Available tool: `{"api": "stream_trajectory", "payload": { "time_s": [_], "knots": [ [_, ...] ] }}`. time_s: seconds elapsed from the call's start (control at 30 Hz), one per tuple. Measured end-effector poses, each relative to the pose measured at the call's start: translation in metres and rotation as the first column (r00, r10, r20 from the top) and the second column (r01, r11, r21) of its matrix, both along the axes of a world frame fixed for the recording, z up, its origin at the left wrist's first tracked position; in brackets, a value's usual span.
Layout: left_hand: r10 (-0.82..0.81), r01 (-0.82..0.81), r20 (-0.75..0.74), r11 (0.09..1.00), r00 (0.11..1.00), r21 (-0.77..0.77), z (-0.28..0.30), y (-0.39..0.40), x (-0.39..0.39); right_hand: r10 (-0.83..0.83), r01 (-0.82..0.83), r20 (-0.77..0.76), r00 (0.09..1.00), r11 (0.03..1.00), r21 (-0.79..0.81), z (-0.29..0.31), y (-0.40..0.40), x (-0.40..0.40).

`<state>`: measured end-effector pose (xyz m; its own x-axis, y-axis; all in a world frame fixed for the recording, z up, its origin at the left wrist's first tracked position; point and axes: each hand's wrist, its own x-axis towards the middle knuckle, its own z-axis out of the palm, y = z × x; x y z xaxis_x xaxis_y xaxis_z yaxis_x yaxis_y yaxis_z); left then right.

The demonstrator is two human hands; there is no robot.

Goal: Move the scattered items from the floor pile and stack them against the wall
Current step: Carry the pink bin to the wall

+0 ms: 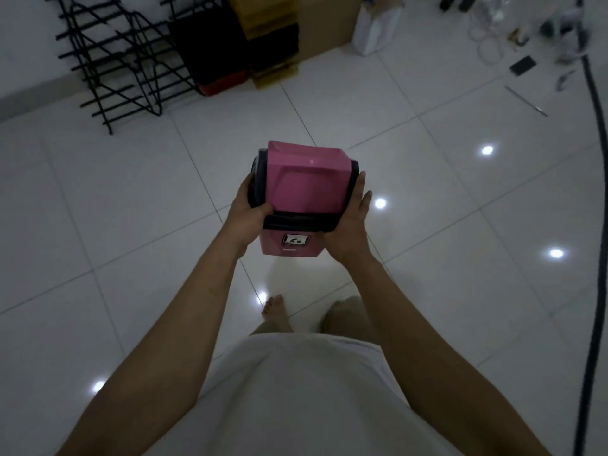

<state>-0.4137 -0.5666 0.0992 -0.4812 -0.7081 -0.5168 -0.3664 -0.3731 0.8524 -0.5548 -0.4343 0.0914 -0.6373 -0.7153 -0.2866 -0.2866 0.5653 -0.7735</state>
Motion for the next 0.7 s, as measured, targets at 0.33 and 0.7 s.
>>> {"api": "stream_trajectory", "payload": {
  "time_s": [0.33, 0.7],
  "knots": [
    [0.173, -0.172, -0.031, 0.985, 0.984, 0.026, -0.005, -0.083, -0.16, 0.183, -0.182, 0.022, 0.983, 0.983, -0.013, -0.011, -0.114, -0.183],
    [0.283, -0.283, -0.028, 0.959, 0.959, 0.013, -0.013, -0.19, -0.327, 0.349, -0.349, -0.001, 0.937, 0.937, -0.015, -0.009, -0.247, -0.378]
  ]
}}
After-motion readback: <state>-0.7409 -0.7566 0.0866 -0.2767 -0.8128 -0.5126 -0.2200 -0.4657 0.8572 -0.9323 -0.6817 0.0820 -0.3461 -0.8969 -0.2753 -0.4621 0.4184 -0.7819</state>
